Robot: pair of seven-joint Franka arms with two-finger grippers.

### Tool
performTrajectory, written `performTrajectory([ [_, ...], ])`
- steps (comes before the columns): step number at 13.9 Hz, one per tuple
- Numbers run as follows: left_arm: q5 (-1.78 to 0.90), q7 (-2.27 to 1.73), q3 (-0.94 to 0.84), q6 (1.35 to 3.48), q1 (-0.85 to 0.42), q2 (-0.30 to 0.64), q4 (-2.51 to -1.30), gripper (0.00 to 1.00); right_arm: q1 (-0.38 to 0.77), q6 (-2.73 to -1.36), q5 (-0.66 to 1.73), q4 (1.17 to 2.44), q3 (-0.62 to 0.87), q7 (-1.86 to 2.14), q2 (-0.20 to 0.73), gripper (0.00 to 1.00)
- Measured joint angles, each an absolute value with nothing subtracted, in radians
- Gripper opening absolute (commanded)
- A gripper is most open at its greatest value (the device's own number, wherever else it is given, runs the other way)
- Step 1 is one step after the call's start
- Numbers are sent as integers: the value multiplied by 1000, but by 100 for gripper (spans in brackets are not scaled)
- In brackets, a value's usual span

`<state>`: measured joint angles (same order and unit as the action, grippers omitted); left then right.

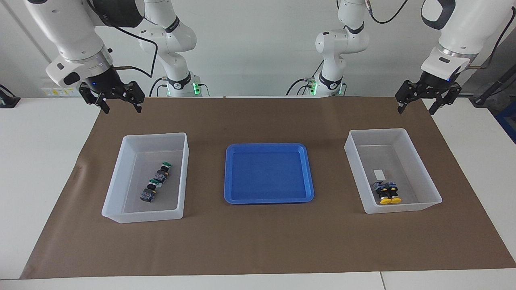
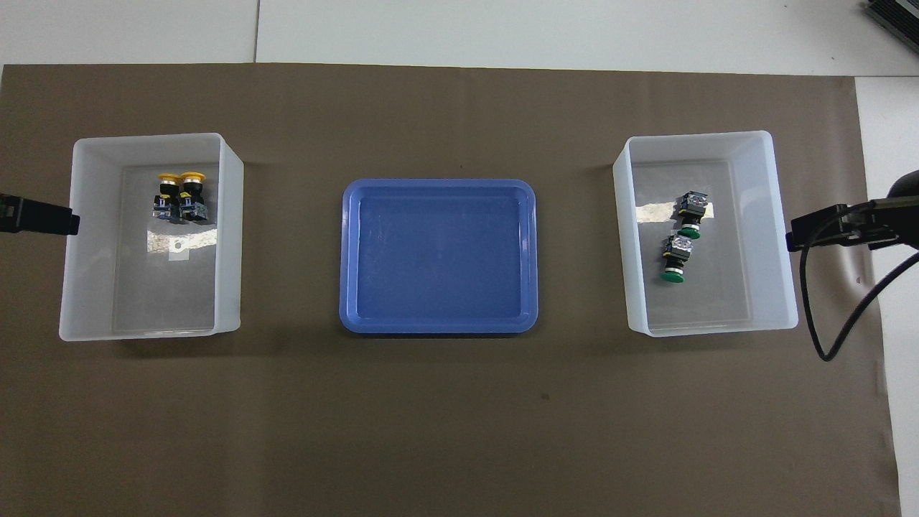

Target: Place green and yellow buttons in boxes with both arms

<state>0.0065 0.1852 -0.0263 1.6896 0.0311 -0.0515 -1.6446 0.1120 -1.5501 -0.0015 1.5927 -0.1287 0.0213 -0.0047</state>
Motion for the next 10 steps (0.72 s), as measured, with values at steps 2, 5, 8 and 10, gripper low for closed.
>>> performTrajectory([
  [2,-1,185,-29,1684,31,-52,-1645,100,112,-1550,-1,1593,-129,21,-5,100],
  [5,-2,132,-26,1668,32,-58,-1667,100,112,-1550,-1,1593,-129,21,-5,100],
  [8,-2,110,-25,1670,33,-70,-1688,100,112,-1550,-1,1593,-129,21,-5,100],
  [10,-2,107,-25,1670,33,-72,-1689,100,112,-1550,-1,1593,-129,21,-5,100],
])
